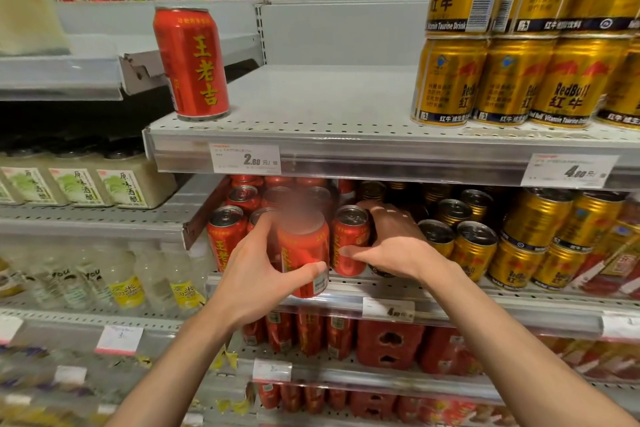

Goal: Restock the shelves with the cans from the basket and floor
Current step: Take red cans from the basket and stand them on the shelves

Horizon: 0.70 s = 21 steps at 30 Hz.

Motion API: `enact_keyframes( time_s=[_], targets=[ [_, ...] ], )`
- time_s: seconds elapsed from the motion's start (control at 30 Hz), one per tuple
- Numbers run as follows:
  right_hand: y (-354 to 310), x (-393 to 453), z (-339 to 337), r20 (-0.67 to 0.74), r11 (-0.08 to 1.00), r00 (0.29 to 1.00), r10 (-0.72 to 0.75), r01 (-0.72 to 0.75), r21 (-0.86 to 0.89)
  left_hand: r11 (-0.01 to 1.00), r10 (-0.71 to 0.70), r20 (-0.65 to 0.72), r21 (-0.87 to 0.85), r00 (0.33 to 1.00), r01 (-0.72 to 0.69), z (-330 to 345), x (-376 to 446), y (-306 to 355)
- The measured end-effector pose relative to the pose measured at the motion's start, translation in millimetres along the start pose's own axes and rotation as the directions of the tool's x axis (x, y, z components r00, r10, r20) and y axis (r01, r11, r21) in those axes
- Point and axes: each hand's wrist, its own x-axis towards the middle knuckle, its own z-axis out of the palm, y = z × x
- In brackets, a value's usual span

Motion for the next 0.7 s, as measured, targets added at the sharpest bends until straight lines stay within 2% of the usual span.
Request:
enact_keyframes(
  time_s=[0.43,0.7],
  targets=[
    [2,32,-5,0.007,0.996,0.999,0.053,-0.053,0.075,0.999,-0.018,0.013,0.037,1.0,0.018,-1,-1,-2],
    [7,26,-11,0.038,0.997,0.999,0.005,-0.008,0.075,0.999,0.014,0.042,0.046,0.999,-0.016,2,2,2]
  ],
)
